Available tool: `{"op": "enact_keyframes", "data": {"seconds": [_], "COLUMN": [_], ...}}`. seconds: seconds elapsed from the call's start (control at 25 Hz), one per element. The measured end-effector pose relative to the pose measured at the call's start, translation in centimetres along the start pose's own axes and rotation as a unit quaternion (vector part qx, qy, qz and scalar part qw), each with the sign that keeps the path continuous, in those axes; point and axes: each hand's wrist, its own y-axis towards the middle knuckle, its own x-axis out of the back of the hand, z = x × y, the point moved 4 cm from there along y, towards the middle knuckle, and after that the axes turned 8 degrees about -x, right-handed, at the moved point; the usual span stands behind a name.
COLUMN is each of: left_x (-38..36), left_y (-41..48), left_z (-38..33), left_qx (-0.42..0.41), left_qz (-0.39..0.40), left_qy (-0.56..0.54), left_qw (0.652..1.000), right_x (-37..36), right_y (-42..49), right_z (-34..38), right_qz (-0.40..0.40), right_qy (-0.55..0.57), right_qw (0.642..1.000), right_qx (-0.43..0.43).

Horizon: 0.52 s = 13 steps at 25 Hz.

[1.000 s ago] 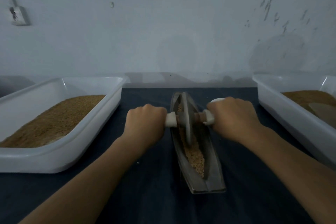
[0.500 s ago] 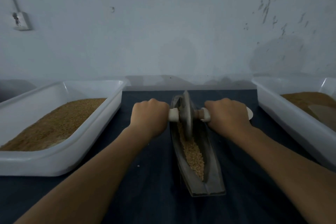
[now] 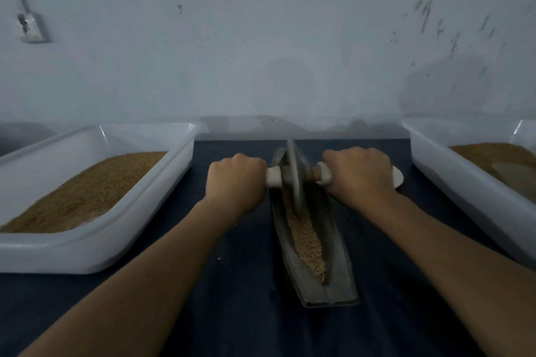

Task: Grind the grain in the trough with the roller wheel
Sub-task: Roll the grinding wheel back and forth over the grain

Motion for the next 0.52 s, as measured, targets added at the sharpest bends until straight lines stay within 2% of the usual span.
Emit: {"op": "enact_keyframes", "data": {"seconds": [0.12, 0.2, 0.32, 0.44, 0.52], "left_x": [-0.1, 0.3, 1.9, 1.0, 0.4], "left_y": [0.1, -2.3, -5.0, -3.9, -1.6], "left_z": [0.2, -0.2, -0.9, -0.8, -0.6], "left_qx": [-0.002, -0.039, -0.097, -0.07, -0.034], "left_qz": [0.029, -0.005, -0.059, -0.032, -0.019], "left_qy": [-0.036, -0.013, 0.051, 0.051, 0.036], "left_qw": [0.999, 0.999, 0.992, 0.996, 0.999], "right_x": [0.3, 0.5, 1.5, 1.0, -0.6], "right_y": [0.8, -2.0, -6.0, -4.8, -2.0], "right_z": [-0.1, -0.8, -1.7, -1.4, -0.6], "right_qz": [0.017, 0.014, -0.047, -0.062, -0.02], "right_qy": [-0.016, -0.008, -0.005, -0.003, 0.025], "right_qw": [1.0, 1.0, 0.997, 0.997, 0.999], "right_qx": [0.006, 0.026, 0.056, 0.039, 0.011]}}
